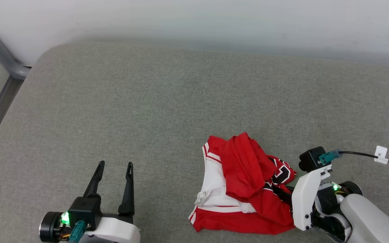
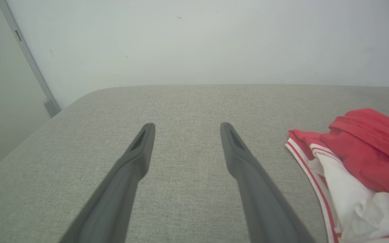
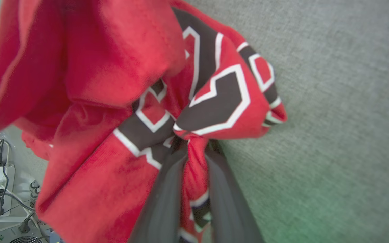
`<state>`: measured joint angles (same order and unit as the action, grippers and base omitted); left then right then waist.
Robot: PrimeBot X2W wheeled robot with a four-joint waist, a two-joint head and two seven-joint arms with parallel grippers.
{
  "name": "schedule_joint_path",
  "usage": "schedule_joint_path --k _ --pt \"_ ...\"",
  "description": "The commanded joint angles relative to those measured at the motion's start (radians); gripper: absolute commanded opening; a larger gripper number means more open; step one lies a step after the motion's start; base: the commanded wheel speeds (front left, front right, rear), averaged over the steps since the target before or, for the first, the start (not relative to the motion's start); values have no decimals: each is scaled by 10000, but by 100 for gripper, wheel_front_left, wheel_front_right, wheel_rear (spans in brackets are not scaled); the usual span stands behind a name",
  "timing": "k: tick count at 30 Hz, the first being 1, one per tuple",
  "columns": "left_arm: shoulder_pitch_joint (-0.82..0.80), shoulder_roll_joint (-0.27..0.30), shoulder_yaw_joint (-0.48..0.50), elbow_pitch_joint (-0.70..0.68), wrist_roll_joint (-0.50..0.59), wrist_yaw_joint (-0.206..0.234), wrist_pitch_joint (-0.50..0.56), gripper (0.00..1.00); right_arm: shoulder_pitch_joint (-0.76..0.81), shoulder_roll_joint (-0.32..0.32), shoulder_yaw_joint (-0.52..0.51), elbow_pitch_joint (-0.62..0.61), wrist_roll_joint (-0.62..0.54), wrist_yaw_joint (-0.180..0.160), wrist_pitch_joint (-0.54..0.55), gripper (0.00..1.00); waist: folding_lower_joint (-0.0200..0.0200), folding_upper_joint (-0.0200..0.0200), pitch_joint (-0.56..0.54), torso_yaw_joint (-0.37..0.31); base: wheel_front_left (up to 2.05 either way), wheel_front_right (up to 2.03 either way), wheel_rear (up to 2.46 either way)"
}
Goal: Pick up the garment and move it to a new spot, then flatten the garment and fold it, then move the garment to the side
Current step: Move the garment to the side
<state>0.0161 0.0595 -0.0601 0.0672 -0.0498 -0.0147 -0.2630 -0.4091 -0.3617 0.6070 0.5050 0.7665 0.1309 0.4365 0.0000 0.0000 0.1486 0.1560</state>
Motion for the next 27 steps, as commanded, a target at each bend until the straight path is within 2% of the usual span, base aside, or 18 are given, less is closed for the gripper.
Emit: schedule_joint_path --k 1,8,14,20,27 --pt "31 -8 32 36 -39 -20 -22 100 39 36 256 49 93 -5 -126 0 0 0 -86 -47 0 0 0" --pt "290 -19 165 35 -42 21 -22 100 -525 -502 380 -405 66 -6 -1222 0 0 0 -458 -485 0 0 0" --pt "535 -29 316 -78 -39 51 -22 100 -1060 -1363 1084 -1156 -1038 -6 -1837 0 0 0 -706 -1338 0 0 0" --pt "547 -39 428 -184 -44 13 -22 100 -1505 -2134 1171 -1845 -1503 -8 -1867 0 0 0 -707 -2309 0 0 0" --pt "315 8 612 -387 4 -68 -20 100 -1881 -2784 631 -2347 -1430 -8 -1644 0 0 0 -245 -3114 0 0 0"
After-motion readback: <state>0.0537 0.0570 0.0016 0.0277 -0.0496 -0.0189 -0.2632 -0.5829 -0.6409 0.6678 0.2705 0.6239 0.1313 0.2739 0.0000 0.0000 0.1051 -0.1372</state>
